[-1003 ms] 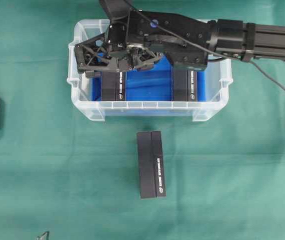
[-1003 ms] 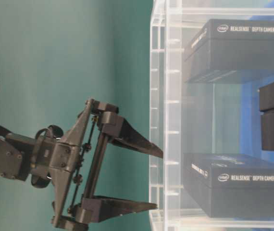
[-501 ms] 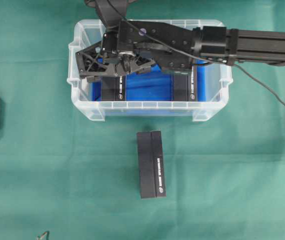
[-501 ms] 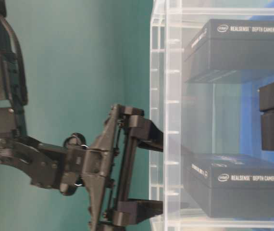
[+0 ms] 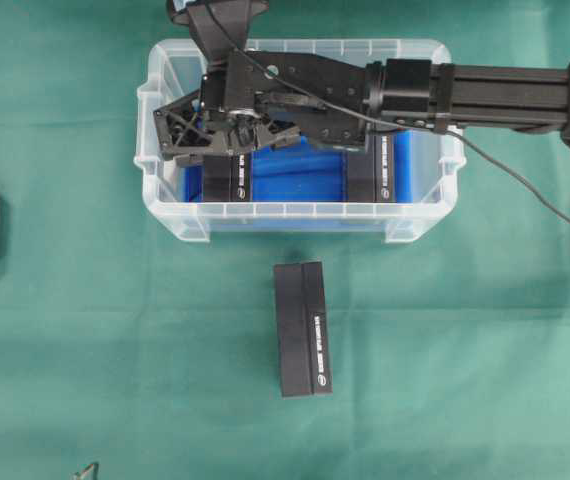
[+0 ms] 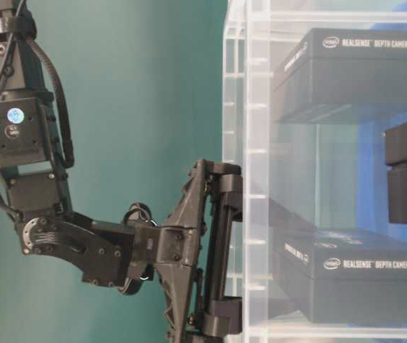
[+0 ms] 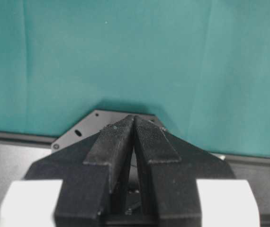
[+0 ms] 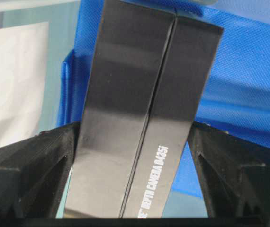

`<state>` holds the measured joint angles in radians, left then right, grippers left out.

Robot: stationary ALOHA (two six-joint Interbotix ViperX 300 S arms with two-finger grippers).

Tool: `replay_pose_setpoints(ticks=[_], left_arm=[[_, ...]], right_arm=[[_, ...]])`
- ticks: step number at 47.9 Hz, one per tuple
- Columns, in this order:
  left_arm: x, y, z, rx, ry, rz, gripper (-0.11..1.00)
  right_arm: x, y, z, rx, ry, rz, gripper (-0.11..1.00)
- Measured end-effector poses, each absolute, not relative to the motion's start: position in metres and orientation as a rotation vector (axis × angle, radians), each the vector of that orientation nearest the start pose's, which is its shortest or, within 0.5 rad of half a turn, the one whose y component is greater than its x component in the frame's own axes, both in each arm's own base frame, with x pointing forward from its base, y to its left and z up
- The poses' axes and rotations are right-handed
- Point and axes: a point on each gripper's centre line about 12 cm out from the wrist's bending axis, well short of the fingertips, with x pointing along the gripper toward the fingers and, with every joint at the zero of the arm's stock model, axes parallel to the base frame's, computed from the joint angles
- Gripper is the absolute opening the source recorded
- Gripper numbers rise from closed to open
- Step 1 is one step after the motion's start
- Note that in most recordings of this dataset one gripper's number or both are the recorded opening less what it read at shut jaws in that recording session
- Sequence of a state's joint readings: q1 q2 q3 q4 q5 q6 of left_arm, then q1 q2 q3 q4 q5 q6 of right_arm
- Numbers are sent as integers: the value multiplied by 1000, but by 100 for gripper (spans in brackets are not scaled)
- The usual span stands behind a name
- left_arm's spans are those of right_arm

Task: Take the box out of the case with the right arm.
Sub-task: 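Lower the right gripper around the left black box and close it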

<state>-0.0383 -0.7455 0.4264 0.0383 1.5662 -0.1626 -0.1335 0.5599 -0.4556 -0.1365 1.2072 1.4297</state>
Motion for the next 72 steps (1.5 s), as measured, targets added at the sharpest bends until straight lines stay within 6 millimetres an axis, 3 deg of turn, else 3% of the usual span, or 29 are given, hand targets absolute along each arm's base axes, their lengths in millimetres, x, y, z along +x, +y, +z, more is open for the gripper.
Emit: replay_pose_setpoints(ticks=[35, 39, 44, 72], left_arm=[[162, -2, 370, -110, 1240, 111, 0], [162, -2, 370, -110, 1239, 111, 0], [162, -2, 371, -110, 1236, 111, 0], [162, -2, 371, -109, 1237, 112, 0]], right_arm=[[533, -85, 200, 1224, 933, -1103, 89], [533, -83, 200, 1246, 942, -1097, 85], [533, -82, 199, 1258, 948, -1097, 69], [532, -81, 199, 1255, 953, -1099, 69]])
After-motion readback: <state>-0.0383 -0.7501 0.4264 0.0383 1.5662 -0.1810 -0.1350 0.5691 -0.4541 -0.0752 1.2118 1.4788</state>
